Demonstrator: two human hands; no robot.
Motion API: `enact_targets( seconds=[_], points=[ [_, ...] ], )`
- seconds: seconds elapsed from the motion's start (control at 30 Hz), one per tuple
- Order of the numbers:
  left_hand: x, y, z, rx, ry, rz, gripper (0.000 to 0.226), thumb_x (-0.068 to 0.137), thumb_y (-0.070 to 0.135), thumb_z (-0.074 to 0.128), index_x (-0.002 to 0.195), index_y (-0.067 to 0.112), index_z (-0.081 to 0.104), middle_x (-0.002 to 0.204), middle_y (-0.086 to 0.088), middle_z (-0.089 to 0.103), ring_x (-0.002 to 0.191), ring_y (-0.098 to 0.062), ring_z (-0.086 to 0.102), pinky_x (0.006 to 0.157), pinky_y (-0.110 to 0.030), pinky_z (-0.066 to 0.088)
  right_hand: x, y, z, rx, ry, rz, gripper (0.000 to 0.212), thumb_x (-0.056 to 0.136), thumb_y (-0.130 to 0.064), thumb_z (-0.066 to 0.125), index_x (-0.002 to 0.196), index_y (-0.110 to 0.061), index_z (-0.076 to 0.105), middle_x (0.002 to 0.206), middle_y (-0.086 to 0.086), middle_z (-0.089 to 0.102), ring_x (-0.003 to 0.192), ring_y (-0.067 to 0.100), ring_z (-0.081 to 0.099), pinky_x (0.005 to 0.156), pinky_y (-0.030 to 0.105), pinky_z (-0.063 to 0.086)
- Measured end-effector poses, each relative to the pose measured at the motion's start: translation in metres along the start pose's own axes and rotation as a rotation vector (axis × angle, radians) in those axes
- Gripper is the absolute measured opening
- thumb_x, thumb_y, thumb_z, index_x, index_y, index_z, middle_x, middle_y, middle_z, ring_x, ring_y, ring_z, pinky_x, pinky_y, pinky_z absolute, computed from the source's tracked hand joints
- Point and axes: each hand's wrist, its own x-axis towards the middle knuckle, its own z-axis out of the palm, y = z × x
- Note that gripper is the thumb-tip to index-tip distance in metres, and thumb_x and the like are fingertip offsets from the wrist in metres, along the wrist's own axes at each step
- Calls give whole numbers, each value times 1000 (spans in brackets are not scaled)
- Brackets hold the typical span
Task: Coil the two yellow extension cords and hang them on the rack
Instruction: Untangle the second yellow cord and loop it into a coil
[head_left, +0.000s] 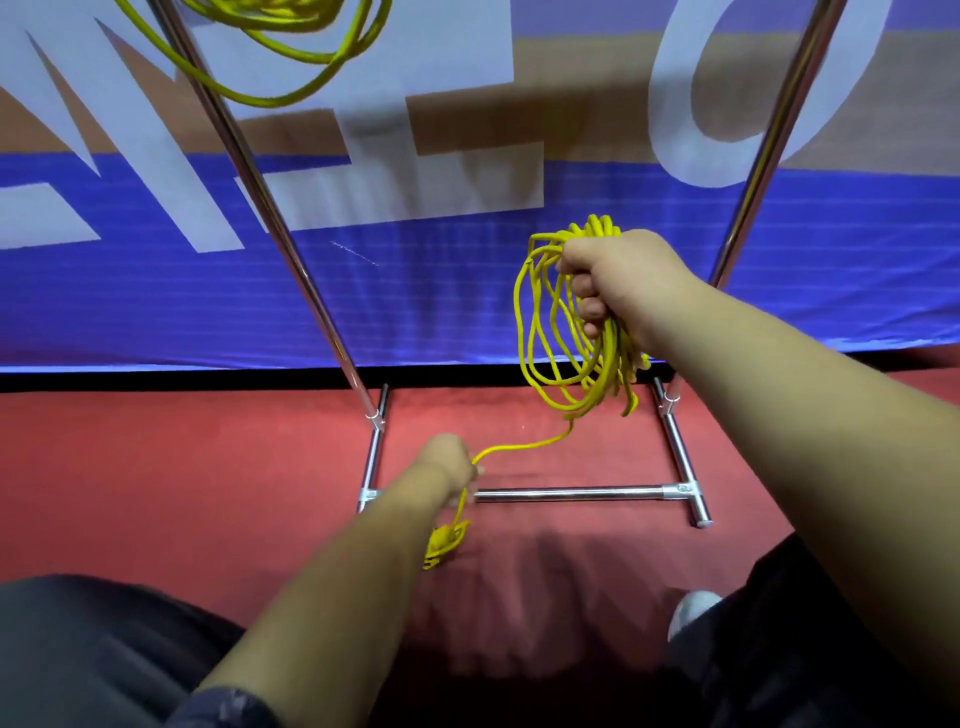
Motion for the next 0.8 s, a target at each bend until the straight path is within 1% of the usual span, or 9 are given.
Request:
enact_targets(
  seconds=[0.03,0.13,0.23,0.33,0.43,0.5,0.63,0.73,0.8],
  points=[
    [-3,4,-18,-78,0,-21,24,99,16,69,78,10,59,65,-12,71,53,-25,69,53,-36,60,0,1,1,-7,5,-3,14,87,-12,60,75,-18,56,55,-2,40,43,15,35,48,29,39],
    [-22,20,-68,-278,-52,-56,16,102,7,63,87,3,57,77,-24,73,58,-30,72,51,-40,61,0,3,4,-19,16,-4,22,87,-10,59,70,-20,50,56,0,36,41,16,33,47,29,37],
    [-45,36,-108,-326,-103,-26,16,102,7,62,92,-5,65,68,-15,74,54,-18,72,55,-35,64,-1,3,9,-30,12,-13,20,87,-10,59,72,-20,49,56,0,36,40,17,33,46,28,37],
    [-71,56,-143,-453,-133,-39,15,102,7,61,100,-6,66,68,-12,75,55,-15,73,52,-28,62,-2,4,15,-42,-2,-24,24,88,-10,60,69,-19,48,56,2,37,41,18,34,44,28,37],
    [-98,76,-167,-679,-145,-63,12,103,6,59,107,-4,63,72,-15,75,60,-18,75,65,-31,64,-4,6,23,-63,-39,-38,27,87,-9,61,67,-19,46,54,2,37,41,18,34,44,28,36],
    [-115,88,-176,-827,-150,-41,8,104,4,56,105,-3,60,68,-14,74,59,-18,75,64,-33,64,-5,8,27,-88,-63,-54,28,88,-8,61,66,-18,46,53,2,38,41,19,36,44,28,37],
    [-137,99,-181,-1014,-140,7,18,108,6,49,94,0,58,62,-11,71,52,-15,72,51,-26,61,-11,10,35,-213,-76,-98,26,91,-11,63,67,-13,53,49,2,49,41,20,45,42,24,42],
    [-139,99,-180,-1146,-70,70,15,107,8,52,101,-1,61,79,-12,71,56,-13,73,49,-24,59,-15,12,40,-285,-132,-125,20,95,-15,66,75,-10,62,52,1,61,39,14,53,41,19,41],
    [-141,99,-182,-1235,-61,86,15,108,8,51,100,1,62,79,-11,71,56,-13,74,48,-23,59,-15,15,44,-280,-194,-136,12,96,-14,67,87,-7,68,60,0,70,49,14,59,47,23,46]
  ],
)
